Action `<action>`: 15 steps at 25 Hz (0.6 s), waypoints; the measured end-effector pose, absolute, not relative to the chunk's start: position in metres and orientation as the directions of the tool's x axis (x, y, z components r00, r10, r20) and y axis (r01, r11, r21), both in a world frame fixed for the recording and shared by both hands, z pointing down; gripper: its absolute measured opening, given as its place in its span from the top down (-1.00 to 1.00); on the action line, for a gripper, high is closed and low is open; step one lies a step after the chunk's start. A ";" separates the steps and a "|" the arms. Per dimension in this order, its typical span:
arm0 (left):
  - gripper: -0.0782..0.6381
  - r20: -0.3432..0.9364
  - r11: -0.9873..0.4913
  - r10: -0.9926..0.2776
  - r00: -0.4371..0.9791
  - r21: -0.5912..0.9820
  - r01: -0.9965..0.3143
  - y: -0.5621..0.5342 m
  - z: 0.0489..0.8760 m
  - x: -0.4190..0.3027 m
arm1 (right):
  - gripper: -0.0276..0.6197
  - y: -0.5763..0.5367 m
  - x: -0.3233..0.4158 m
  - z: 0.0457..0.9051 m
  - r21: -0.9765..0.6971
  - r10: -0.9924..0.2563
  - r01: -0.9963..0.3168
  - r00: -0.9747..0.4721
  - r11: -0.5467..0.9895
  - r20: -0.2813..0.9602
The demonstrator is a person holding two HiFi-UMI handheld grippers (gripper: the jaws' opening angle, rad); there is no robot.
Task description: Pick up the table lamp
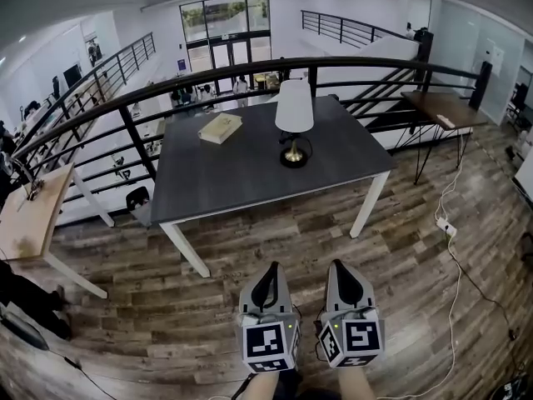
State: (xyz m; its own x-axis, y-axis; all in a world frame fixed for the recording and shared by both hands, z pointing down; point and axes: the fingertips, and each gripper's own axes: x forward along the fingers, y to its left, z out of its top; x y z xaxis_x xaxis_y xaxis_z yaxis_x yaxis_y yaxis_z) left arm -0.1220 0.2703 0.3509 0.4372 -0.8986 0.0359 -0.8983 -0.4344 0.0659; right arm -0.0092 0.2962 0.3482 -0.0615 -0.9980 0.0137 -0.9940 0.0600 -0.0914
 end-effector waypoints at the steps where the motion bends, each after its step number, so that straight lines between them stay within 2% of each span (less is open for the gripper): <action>1: 0.73 0.035 -0.437 -0.897 0.440 0.064 -0.897 0.265 0.351 -0.123 | 0.94 0.290 -0.010 0.348 -0.090 -0.998 -0.994 -0.059 0.057 0.013; 15: 0.73 0.066 -0.446 -0.890 0.452 0.080 -0.891 0.211 0.369 -0.136 | 0.94 0.238 -0.011 0.365 -0.082 -0.998 -0.996 -0.029 0.025 0.050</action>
